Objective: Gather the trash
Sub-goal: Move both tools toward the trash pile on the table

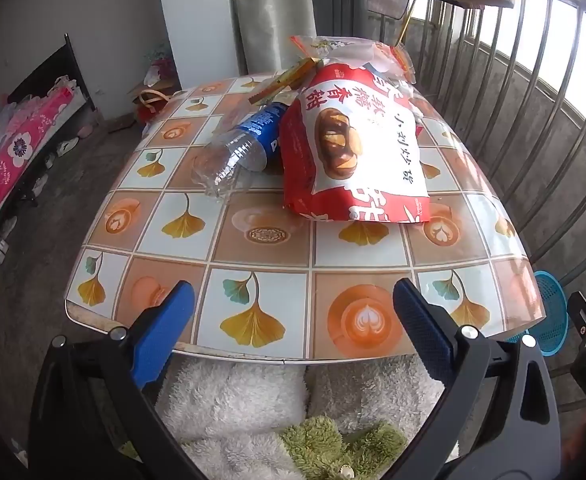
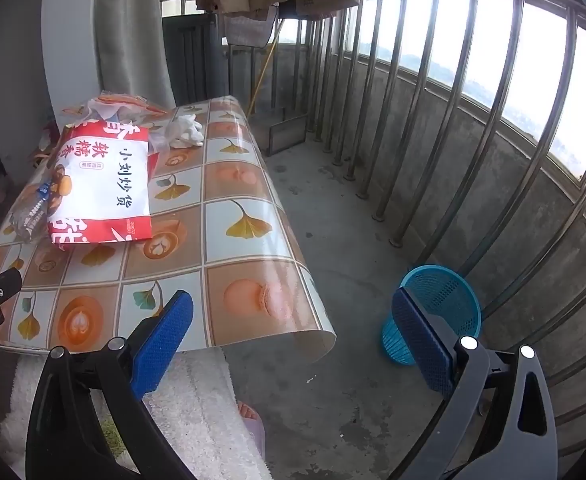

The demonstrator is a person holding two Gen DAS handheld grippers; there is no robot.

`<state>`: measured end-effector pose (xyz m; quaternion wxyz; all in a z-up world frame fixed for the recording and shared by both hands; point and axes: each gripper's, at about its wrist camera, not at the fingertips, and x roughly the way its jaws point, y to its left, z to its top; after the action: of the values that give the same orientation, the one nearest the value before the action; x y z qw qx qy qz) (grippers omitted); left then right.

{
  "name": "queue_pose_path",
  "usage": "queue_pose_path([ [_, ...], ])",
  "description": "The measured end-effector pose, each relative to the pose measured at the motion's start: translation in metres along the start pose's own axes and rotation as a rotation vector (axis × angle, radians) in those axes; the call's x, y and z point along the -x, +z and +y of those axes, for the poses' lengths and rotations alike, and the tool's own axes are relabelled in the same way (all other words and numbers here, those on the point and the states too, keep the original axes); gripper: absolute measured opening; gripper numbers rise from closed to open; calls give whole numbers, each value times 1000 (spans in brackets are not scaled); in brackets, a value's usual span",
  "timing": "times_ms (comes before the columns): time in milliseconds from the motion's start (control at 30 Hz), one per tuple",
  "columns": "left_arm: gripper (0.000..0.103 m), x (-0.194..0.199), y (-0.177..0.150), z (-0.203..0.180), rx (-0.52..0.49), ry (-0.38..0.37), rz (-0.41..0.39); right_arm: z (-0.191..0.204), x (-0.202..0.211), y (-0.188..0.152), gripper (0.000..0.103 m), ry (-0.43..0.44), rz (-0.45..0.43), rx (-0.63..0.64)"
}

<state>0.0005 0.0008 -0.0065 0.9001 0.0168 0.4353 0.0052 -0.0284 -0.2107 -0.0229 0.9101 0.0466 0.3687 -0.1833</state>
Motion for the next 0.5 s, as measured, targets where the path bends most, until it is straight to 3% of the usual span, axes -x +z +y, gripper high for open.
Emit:
queue_pose_path([
  [500, 96, -1, 0, 0, 0, 0, 5, 3, -2, 0, 97, 3, -1, 1],
])
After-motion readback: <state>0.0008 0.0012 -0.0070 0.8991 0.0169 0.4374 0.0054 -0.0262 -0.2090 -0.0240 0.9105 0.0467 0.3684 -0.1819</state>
